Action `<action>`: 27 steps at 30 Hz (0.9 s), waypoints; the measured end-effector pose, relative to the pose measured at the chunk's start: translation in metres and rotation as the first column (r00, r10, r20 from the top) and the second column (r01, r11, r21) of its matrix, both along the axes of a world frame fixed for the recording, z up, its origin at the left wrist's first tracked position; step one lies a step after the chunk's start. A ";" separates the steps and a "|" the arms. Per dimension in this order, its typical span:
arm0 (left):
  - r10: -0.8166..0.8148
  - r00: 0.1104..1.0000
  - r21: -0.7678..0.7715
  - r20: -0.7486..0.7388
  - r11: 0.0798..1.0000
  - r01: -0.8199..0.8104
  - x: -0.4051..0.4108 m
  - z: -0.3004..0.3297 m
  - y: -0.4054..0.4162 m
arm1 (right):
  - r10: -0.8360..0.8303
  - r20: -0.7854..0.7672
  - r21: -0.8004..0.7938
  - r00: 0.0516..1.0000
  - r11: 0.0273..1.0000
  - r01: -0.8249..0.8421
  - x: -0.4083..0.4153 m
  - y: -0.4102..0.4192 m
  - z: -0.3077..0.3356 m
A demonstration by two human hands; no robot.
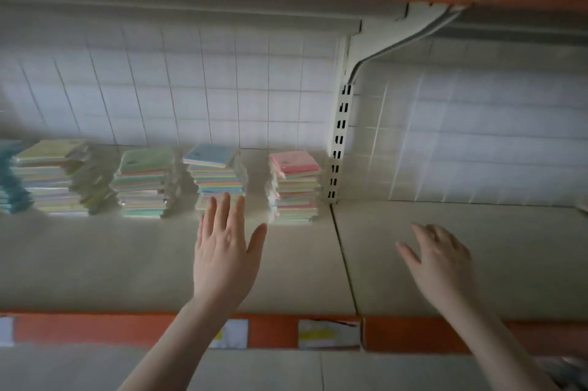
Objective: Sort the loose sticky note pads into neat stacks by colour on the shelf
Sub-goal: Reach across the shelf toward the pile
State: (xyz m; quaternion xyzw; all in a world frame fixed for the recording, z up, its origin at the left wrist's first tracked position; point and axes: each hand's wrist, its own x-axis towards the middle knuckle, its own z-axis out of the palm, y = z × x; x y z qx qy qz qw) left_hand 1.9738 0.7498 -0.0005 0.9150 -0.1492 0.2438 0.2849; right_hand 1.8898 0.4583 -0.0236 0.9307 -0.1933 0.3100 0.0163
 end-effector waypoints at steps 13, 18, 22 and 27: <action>-0.116 0.992 -0.001 -0.044 0.993 0.116 -0.099 0.006 -0.185 | -0.153 0.016 0.073 0.988 0.986 0.152 -0.134 -0.173 0.002; -0.153 0.978 -0.014 -0.139 0.988 0.153 -0.142 0.005 -0.288 | -0.188 0.012 0.103 0.982 0.977 0.186 -0.180 -0.273 0.013; -0.175 0.972 -0.034 -0.157 0.985 0.172 -0.164 0.010 -0.353 | -0.205 -0.028 0.132 0.978 0.969 0.207 -0.207 -0.342 0.022; -0.214 0.966 0.026 -0.148 0.975 0.220 -0.170 0.014 -0.427 | -0.259 -0.038 0.196 0.965 0.945 0.262 -0.226 -0.406 0.019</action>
